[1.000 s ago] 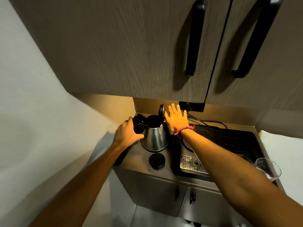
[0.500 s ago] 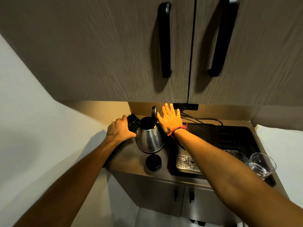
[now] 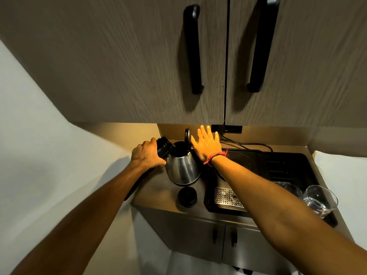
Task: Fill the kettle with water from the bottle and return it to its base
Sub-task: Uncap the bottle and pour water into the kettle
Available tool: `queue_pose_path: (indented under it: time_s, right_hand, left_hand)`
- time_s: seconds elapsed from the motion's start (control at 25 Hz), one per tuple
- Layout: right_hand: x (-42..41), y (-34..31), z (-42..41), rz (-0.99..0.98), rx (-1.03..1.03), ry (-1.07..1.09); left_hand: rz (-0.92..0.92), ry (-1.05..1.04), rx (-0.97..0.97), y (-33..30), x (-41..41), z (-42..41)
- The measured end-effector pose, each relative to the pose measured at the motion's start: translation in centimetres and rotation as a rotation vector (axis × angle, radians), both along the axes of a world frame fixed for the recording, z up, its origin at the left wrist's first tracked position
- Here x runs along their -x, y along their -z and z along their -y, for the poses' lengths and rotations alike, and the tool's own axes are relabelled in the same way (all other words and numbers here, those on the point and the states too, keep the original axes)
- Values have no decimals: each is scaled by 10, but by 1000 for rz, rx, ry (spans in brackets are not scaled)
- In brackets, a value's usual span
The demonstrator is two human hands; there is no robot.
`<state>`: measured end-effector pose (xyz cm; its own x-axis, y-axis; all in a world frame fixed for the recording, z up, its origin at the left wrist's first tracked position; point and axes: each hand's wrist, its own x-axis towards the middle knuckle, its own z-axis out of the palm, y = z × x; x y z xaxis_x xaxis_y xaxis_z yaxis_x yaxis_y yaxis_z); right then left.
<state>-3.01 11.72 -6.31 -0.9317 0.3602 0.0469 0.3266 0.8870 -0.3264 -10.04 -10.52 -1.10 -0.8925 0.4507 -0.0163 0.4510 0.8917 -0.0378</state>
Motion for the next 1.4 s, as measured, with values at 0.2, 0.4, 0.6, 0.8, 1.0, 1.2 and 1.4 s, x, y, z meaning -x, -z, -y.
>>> queue_pose_path:
  time_s: [0.2,0.4,0.6,0.8,1.0,1.2,1.4]
  right_hand:
    - [0,-2,-1,52,-57,-32]
    - [-1,-3,-1,74,-92,-51]
    - [-2,-5,1,36,-12,-2]
    - [-2,-4,1,69,-43,-24]
    - [-1,-2,-1,100,-79,-48]
    - [0,-3,1,78,-39,-22]
    - [0,-2,1,89,-36,-35]
  left_hand:
    - [-16,7,36,-4,-1,-1]
    - [-32,11,47,-6,-2,-2]
    - [-33,17,64,-10,-3,-3]
    - [-30,23,90,-14,-2,-4]
    - [-53,28,108,-15,-4,-4]
    - [-45,16,71,-12,-3,-5]
    - [-18,8,-101,3,1,0]
